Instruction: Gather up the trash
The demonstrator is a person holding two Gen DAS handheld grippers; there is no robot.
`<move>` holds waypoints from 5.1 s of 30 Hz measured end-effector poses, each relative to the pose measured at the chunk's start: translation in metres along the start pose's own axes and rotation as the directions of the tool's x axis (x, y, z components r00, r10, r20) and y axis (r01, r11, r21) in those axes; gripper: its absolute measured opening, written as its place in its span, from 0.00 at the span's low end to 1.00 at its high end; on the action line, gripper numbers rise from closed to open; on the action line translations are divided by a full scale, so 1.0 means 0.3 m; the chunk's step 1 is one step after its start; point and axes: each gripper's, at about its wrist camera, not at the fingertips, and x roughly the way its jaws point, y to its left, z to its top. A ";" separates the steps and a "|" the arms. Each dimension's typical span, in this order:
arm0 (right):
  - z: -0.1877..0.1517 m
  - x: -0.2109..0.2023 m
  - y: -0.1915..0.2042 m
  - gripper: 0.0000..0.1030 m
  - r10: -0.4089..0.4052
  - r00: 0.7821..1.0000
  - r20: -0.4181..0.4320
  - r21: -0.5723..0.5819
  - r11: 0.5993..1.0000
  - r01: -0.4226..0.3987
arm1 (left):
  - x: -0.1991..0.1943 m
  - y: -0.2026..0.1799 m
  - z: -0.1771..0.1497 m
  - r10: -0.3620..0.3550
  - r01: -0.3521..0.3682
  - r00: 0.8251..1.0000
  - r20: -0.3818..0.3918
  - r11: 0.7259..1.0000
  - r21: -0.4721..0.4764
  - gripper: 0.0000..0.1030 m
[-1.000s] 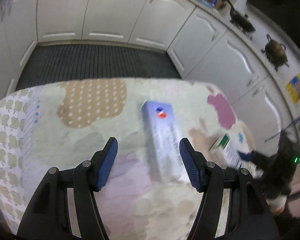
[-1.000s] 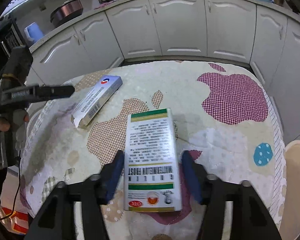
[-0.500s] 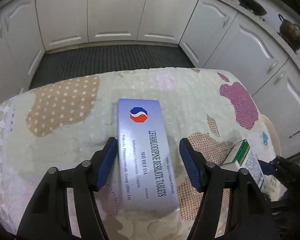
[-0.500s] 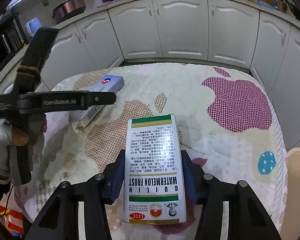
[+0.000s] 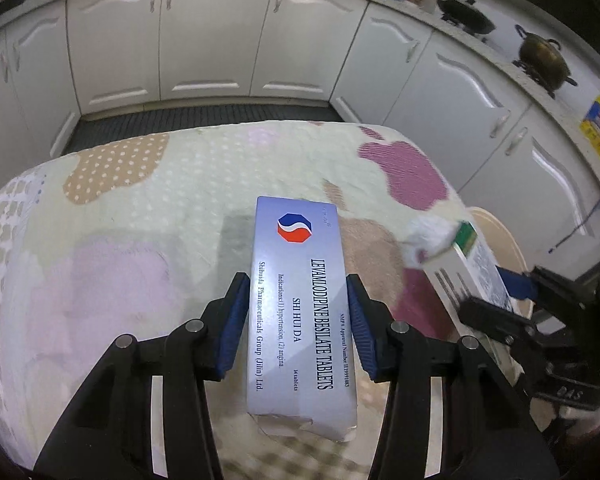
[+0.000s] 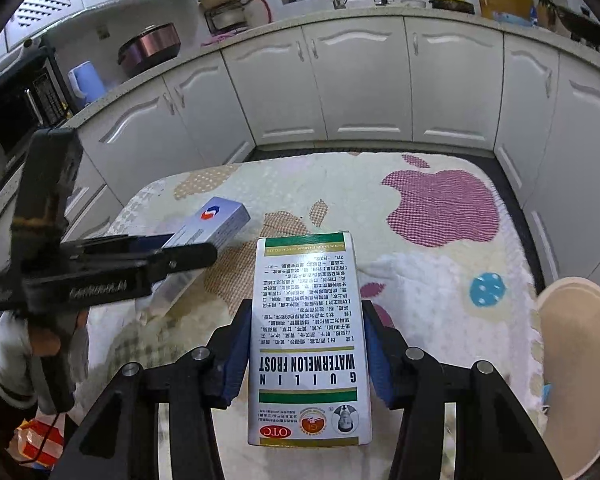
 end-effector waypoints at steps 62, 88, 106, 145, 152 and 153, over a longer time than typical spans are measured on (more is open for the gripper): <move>-0.341 -0.360 -0.900 0.61 -0.332 0.943 -0.011 0.485 0.823 0.295 | 0.495 -0.935 0.099 -0.308 0.335 0.927 -0.214 0.936 0.106 0.58; -0.287 -0.469 -0.516 0.71 -0.401 0.895 0.197 0.379 0.873 0.308 | 0.054 -0.745 -0.010 -0.081 0.055 0.987 0.137 0.980 0.189 0.58; -0.261 -0.663 -0.319 0.89 -0.470 0.807 0.357 0.347 0.869 0.353 | -0.247 -0.649 -0.040 -0.062 0.014 0.937 0.343 0.990 0.141 0.84; -0.278 -0.759 -0.223 0.91 -0.510 0.743 0.433 0.340 0.856 0.390 | -0.373 -0.672 -0.107 -0.014 -0.075 0.889 0.458 0.981 0.176 0.84; -0.278 -0.759 -0.213 0.91 -0.507 0.741 0.440 0.332 0.859 0.390 | -0.378 -0.676 -0.110 -0.008 -0.087 0.884 0.468 0.979 0.182 0.84; -0.279 -0.758 -0.211 0.91 -0.506 0.741 0.441 0.330 0.859 0.391 | -0.377 -0.673 -0.110 -0.009 -0.085 0.884 0.468 0.980 0.181 0.84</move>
